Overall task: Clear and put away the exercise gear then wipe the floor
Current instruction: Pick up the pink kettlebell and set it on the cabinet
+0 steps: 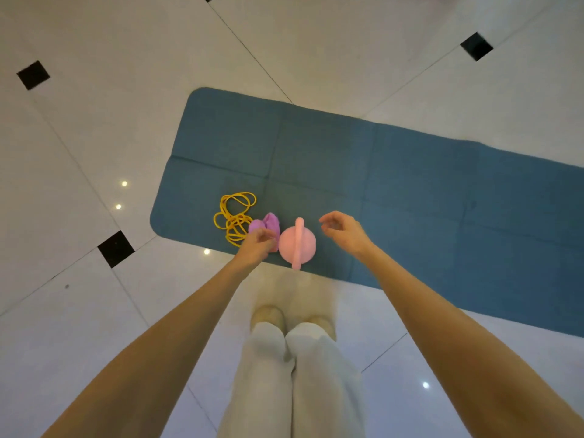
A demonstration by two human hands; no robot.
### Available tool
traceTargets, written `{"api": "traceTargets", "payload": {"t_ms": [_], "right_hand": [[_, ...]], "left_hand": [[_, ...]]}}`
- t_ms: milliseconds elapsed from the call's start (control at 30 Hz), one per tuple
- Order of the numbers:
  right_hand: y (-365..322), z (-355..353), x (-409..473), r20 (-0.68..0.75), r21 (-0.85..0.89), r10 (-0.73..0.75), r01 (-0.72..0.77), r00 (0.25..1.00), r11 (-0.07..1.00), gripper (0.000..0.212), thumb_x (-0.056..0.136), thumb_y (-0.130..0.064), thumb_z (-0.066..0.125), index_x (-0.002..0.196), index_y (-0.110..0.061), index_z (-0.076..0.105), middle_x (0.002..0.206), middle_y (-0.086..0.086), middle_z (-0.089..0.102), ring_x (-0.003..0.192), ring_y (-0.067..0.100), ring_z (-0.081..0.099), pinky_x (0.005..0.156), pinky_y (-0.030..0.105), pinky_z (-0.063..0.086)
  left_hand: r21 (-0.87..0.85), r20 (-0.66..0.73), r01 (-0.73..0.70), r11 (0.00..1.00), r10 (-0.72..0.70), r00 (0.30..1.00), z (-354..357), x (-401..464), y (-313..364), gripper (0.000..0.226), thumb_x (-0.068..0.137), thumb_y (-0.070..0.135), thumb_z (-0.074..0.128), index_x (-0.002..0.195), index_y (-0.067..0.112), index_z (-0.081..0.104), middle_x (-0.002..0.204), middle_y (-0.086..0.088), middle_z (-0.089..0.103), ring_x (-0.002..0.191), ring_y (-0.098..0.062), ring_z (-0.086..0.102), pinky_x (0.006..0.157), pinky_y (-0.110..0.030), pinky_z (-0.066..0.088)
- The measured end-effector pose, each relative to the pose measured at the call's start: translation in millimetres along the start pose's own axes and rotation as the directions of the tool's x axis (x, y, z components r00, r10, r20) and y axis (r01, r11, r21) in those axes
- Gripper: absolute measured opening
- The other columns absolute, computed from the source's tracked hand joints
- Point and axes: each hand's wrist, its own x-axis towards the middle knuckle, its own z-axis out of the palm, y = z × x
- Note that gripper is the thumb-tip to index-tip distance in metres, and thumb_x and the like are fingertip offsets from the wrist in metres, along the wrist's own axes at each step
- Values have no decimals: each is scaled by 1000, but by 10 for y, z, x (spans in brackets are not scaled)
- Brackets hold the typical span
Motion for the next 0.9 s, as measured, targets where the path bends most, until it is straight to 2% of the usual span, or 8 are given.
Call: {"api": "traceTargets", "payload": {"t_ms": [100, 200, 333, 500, 633, 733, 800, 900], "right_hand": [[314, 194, 297, 17, -98, -33, 34, 999, 995, 35, 87, 0, 51, 119, -11, 56, 116, 4, 61, 99, 14, 54, 82, 25, 42], [580, 387, 607, 43, -245, -106, 113, 993, 963, 40, 86, -1, 54, 123, -14, 53, 121, 2, 58, 99, 14, 51, 86, 28, 44], [825, 582, 968, 141, -472, -231, 271, 963, 839, 51, 85, 0, 53, 132, -18, 47, 133, 4, 49, 118, 23, 48, 94, 34, 43], [1049, 767, 1278, 385, -759, -362, 515, 849, 399, 68, 86, -7, 60, 145, -17, 29, 154, 8, 24, 140, 26, 23, 108, 37, 27], [1177, 890, 1484, 441, -823, -360, 530, 822, 203, 72, 90, -10, 57, 149, -16, 17, 158, 8, 9, 145, 27, 7, 115, 36, 13], [1198, 964, 1629, 497, -818, -390, 568, 775, 87, 63, 88, -13, 61, 144, -11, 32, 155, 10, 23, 144, 28, 17, 115, 37, 15], [1166, 976, 1692, 513, -801, -437, 594, 739, 65, 50, 81, -10, 68, 128, -8, 54, 141, 11, 46, 135, 30, 36, 112, 38, 26], [1115, 970, 1747, 569, -779, -412, 627, 712, 8, 30, 75, -7, 72, 104, -10, 67, 115, 8, 64, 118, 30, 53, 103, 36, 37]], "left_hand": [[54, 1, 12, 998, -12, 1000, 129, 459, -337, 30, 85, 8, 59, 114, 3, 58, 110, -11, 57, 97, -22, 52, 70, -24, 40], [94, -26, 16, 995, -14, 1000, 271, 778, -576, 36, 86, 5, 58, 122, 1, 52, 122, -13, 55, 101, -18, 50, 81, -26, 39], [77, -2, 13, 997, -13, 1000, 472, 1088, -776, 48, 86, 3, 61, 131, 2, 42, 119, -8, 48, 104, -17, 46, 85, -24, 38], [97, 126, -121, 988, 108, 986, 656, 1360, -1046, 60, 85, 9, 66, 135, 5, 34, 121, -2, 46, 109, -15, 47, 79, -15, 44], [94, 125, -127, 987, 115, 985, 773, 1533, -1200, 63, 80, 12, 72, 133, 7, 37, 122, -5, 52, 108, -18, 53, 81, -22, 49], [113, 131, -87, 990, 72, 989, 864, 1634, -1266, 47, 79, 13, 73, 119, 5, 49, 105, -1, 57, 96, -15, 55, 67, -11, 46], [169, 156, -72, 983, 45, 987, 908, 1681, -1327, 41, 80, 19, 72, 114, 4, 55, 100, -2, 61, 93, -17, 57, 64, -15, 43], [189, 149, -40, 981, 12, 989, 940, 1683, -1386, 33, 83, 19, 67, 107, -1, 60, 88, -5, 66, 79, -18, 63, 63, -19, 46]]}}
